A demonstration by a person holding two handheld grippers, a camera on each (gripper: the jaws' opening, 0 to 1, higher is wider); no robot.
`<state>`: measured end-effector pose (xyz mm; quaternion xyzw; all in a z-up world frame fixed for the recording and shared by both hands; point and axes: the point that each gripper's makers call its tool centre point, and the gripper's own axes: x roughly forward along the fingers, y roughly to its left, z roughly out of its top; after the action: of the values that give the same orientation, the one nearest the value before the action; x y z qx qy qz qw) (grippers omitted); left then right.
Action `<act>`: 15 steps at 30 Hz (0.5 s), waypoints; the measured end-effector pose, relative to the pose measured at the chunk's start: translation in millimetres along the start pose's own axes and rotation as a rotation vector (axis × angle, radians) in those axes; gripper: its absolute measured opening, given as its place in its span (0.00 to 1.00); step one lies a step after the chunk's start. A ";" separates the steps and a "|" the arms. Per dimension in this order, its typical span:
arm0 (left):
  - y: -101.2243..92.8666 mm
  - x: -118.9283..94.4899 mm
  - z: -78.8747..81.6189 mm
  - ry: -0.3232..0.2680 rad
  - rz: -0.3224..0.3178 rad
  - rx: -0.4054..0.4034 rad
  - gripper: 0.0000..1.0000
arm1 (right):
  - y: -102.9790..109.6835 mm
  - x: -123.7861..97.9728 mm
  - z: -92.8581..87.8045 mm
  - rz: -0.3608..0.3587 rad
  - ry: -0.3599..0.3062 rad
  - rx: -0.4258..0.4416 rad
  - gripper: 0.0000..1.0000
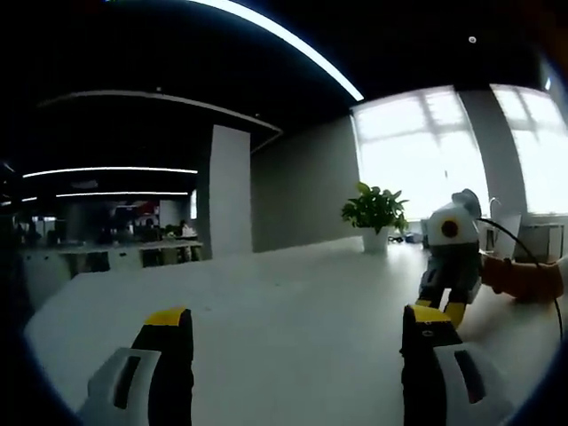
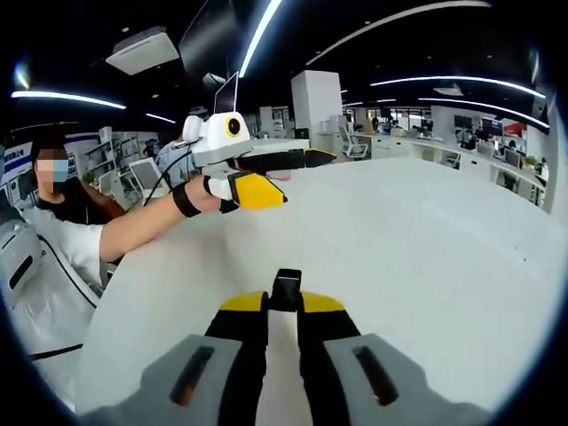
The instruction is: Snap the two parts of the plastic buckle together until the buckle closes and remains connected.
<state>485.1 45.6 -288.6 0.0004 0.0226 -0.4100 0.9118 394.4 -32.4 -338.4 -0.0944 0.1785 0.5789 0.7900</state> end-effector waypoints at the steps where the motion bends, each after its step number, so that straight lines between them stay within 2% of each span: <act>1: 1.0 -0.2 -0.5 0.004 0.004 0.007 0.99 | -3.1 -0.3 0.8 -0.003 0.000 0.000 0.10; 7: 6.6 -0.2 0.1 0.011 0.010 0.031 1.00 | -4.5 0.0 -0.2 -0.012 0.005 0.001 0.10; 15: 15.0 -1.8 3.4 -0.004 0.047 0.019 0.99 | -6.8 -0.8 0.6 -0.041 -0.004 0.005 0.10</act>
<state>495.2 56.8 -285.4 0.0088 0.0169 -0.3886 0.9212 400.8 -35.0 -337.9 -0.0951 0.1765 0.5625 0.8021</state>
